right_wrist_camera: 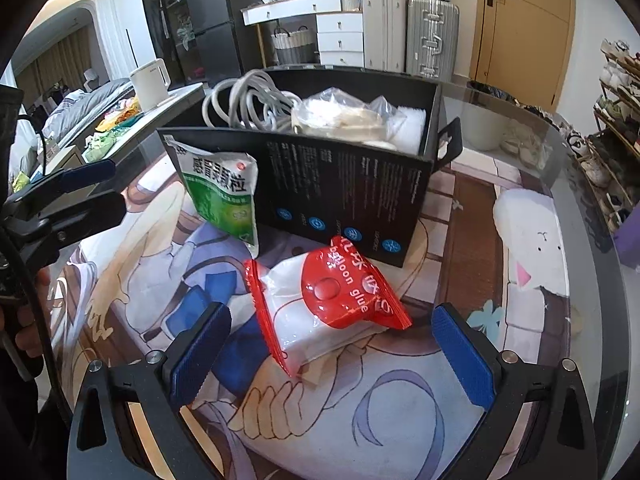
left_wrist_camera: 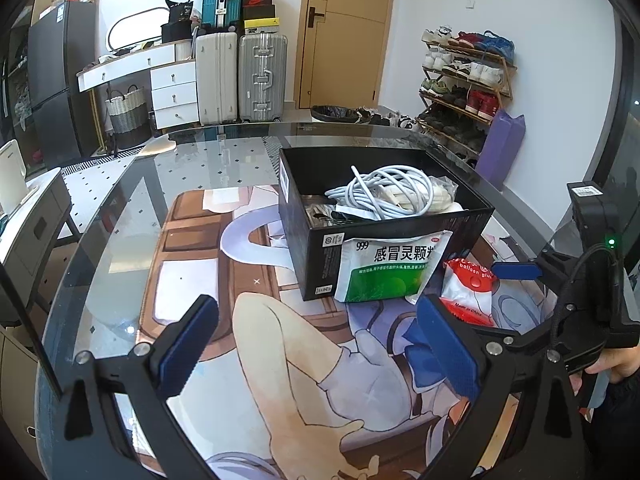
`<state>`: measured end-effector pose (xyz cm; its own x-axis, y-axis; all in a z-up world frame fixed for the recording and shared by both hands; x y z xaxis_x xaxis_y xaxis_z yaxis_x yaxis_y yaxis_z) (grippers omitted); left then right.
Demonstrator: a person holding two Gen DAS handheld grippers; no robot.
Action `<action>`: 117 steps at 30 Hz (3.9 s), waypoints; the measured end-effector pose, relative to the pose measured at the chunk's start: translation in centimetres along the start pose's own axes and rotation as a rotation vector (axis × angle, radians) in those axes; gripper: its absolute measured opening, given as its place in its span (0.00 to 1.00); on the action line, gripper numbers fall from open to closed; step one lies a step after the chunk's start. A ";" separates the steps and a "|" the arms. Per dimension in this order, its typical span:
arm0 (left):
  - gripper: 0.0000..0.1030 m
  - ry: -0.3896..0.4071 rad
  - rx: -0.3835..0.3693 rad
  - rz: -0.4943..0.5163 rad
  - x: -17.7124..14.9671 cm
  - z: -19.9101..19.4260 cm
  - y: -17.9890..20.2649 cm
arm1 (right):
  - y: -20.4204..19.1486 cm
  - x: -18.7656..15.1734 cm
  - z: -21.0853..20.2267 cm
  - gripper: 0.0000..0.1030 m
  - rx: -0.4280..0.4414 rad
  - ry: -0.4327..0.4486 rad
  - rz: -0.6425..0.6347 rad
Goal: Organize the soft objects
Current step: 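Lower the right gripper toward the red-capped white balloon glue bag, then close the right gripper on the balloon glue bag, then lift the glue bag with the right gripper while the left tool approaches the green medicine packet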
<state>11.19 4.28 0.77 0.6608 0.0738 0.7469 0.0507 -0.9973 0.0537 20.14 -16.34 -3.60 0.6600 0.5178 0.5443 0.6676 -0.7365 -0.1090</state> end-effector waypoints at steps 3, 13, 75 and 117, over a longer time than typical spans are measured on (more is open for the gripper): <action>0.97 -0.004 -0.001 0.000 -0.1 0.1 0.0 | 0.1 0.0 0.4 0.99 -0.017 -0.007 0.001; 0.97 -0.014 -0.004 0.010 -0.3 0.3 0.5 | -0.4 0.1 1.0 0.99 -0.049 -0.021 -0.013; 0.97 -0.031 -0.013 0.033 -0.7 0.5 1.3 | -3.4 -0.6 -0.6 0.74 0.022 0.027 -0.128; 0.97 -0.107 0.079 -0.019 0.2 4.6 5.5 | -0.9 1.6 -10.7 0.55 -0.001 0.289 -0.062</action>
<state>15.05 -1.22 -1.89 0.7350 0.0970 0.6711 0.1198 -0.9927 0.0122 16.94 -19.46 6.26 0.4923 0.4166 0.7643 0.7033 -0.7077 -0.0673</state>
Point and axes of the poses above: each gripper's, at about its wrist camera, not at the fingertips, and z roughly the way its jaws point, y to its right, x to its top, the point moved 3 cm from there along z, roughly the way its jaws point, and after that the axes turned 5 degrees about x, right-handed, at the moved point
